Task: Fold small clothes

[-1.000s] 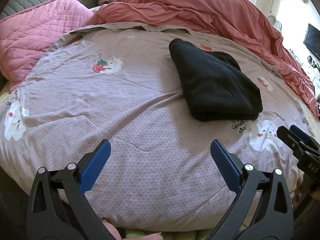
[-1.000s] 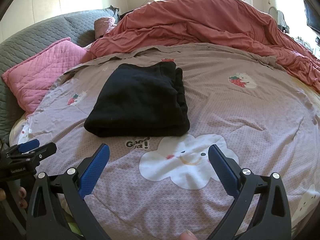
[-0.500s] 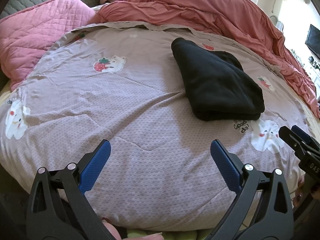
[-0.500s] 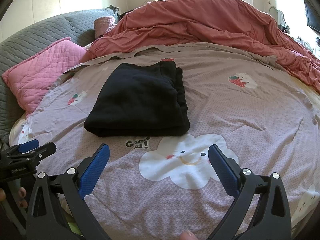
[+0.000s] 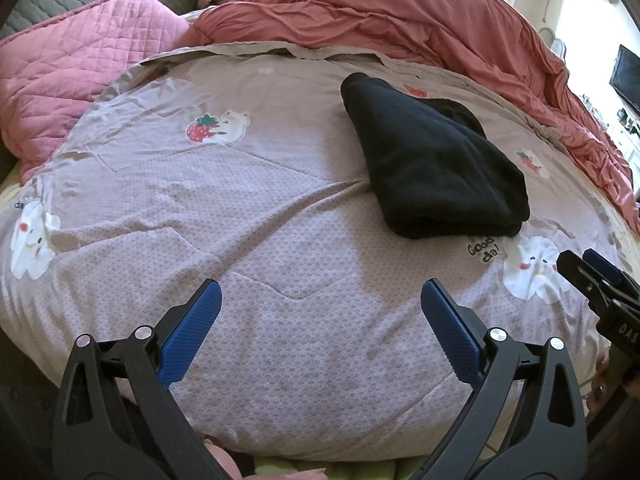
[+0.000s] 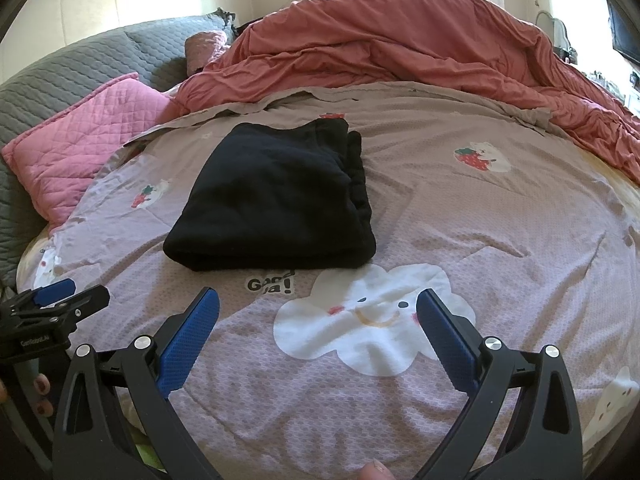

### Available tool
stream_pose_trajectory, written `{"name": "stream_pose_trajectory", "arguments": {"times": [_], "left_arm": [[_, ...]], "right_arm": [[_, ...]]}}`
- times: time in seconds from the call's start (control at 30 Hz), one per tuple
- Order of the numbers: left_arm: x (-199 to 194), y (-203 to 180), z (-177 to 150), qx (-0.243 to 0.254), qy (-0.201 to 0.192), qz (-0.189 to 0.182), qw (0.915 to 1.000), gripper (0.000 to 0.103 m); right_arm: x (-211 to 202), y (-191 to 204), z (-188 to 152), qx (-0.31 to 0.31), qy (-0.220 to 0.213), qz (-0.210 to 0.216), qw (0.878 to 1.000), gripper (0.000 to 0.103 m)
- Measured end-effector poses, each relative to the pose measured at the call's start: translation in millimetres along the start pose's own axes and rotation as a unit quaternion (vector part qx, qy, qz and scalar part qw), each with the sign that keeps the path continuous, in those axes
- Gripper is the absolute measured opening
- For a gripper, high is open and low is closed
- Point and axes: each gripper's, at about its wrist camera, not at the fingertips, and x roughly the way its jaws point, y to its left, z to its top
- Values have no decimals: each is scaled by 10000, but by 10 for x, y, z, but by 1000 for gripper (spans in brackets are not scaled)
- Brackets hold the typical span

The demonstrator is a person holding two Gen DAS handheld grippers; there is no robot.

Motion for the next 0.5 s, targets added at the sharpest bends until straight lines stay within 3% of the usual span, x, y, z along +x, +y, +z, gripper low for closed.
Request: {"name": "stream_pose_trajectory", "arguments": {"times": [0.5], "left_arm": [[42, -66, -3, 115, 99, 134, 9998, 93]], "right_arm": [[43, -86, -20, 89, 39, -70, 9999, 98]]}}
